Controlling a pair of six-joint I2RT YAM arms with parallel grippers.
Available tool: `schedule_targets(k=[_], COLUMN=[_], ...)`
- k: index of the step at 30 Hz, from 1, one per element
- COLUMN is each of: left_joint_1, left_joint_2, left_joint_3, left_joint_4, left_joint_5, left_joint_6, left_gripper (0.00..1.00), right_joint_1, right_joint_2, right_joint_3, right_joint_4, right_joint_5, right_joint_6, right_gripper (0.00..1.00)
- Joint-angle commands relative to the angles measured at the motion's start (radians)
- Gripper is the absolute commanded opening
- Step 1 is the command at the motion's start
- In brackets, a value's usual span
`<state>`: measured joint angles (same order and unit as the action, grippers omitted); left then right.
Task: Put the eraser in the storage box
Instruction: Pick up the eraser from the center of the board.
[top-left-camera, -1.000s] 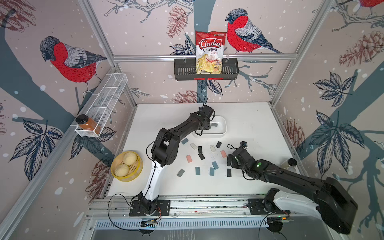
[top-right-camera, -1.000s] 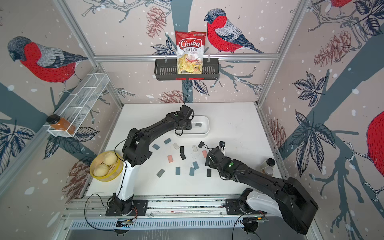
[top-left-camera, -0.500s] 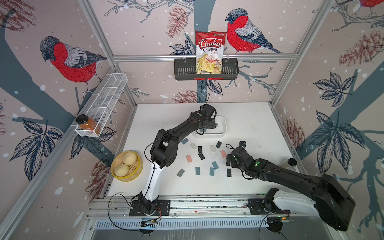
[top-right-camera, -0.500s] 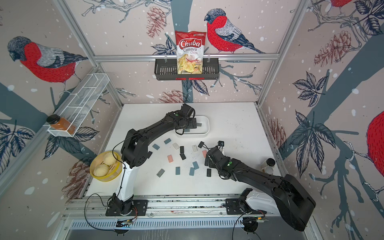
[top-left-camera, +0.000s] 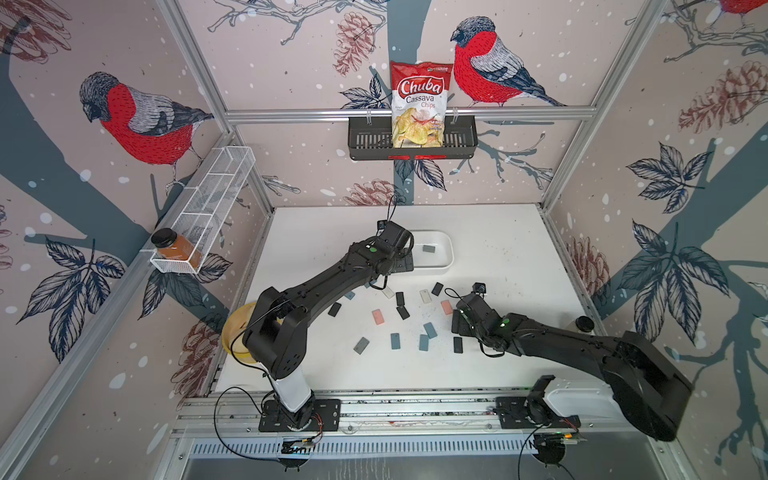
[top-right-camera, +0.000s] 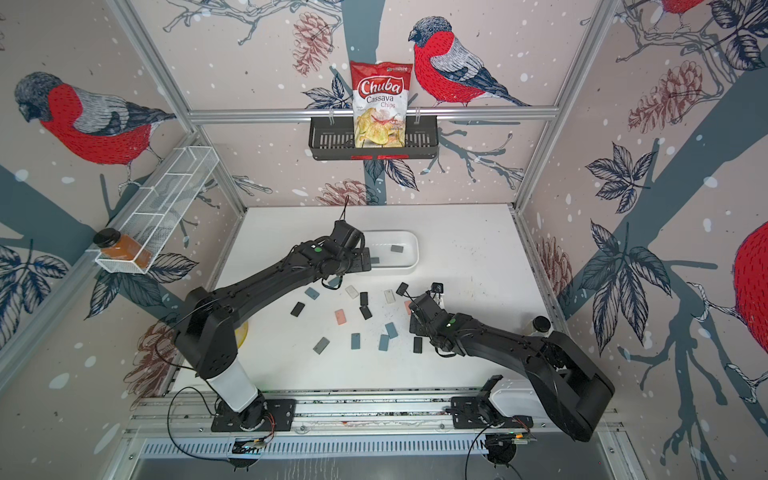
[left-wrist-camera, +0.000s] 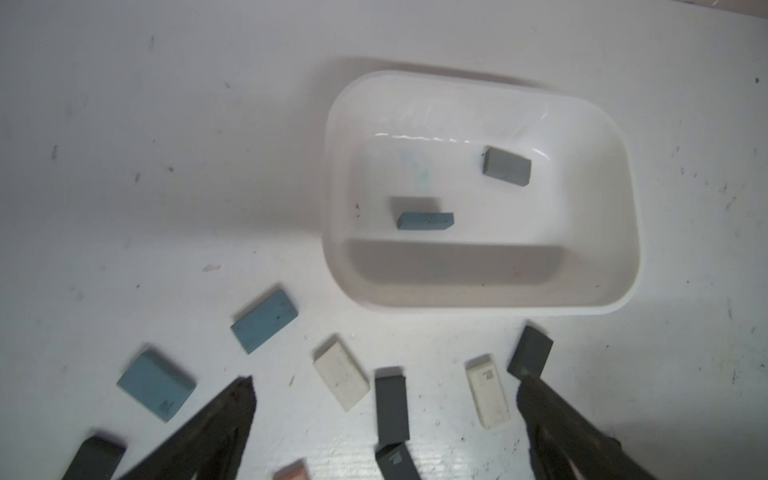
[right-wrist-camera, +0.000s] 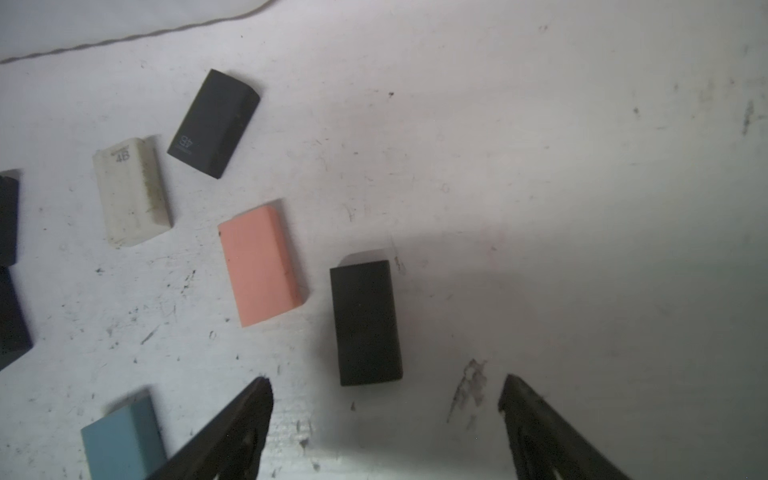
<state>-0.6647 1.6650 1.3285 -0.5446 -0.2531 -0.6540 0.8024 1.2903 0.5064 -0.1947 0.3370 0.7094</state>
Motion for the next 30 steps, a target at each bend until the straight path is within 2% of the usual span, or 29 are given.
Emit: schedule_targets(k=[1,9,12,22,30], left_joint_1=[-0.005,-0.038,-0.054,-0.098,-0.13], left_joint_2=[-0.091,-0.316,-0.383,-0.547,-0.645], left_joint_3=[-0.101,-0.337,-0.424,-0.663,-0.799], left_joint_4=[0.036,0.047,0.058,0.076,0.104], left_joint_5=[-0.026,-0.068,-0.066,-0.067,-0.039], left_joint_6=[-0.036,-0.106,-0.143,-0.207,-0.23], left_gripper=[0.99,0.99,0.99,0.99,0.99], right_joint_1=[0.0,-0.004,-0.004,-0.005,-0.005], right_joint_2=[0.01,0.061,0.076,0.081,0.115], right_joint_3=[0.014,0.041,0.041,0.043,0.043], right_joint_4=[0.009,0.011,0.016,0.018,0.034], right_joint_5=[0.03,0.031,0.027,0.021,0.008], right_joint_6=[-0.01,-0.025,-0.021,-0.024,-0.027], right_gripper=[0.81,0.74,0.67,0.56,0.46])
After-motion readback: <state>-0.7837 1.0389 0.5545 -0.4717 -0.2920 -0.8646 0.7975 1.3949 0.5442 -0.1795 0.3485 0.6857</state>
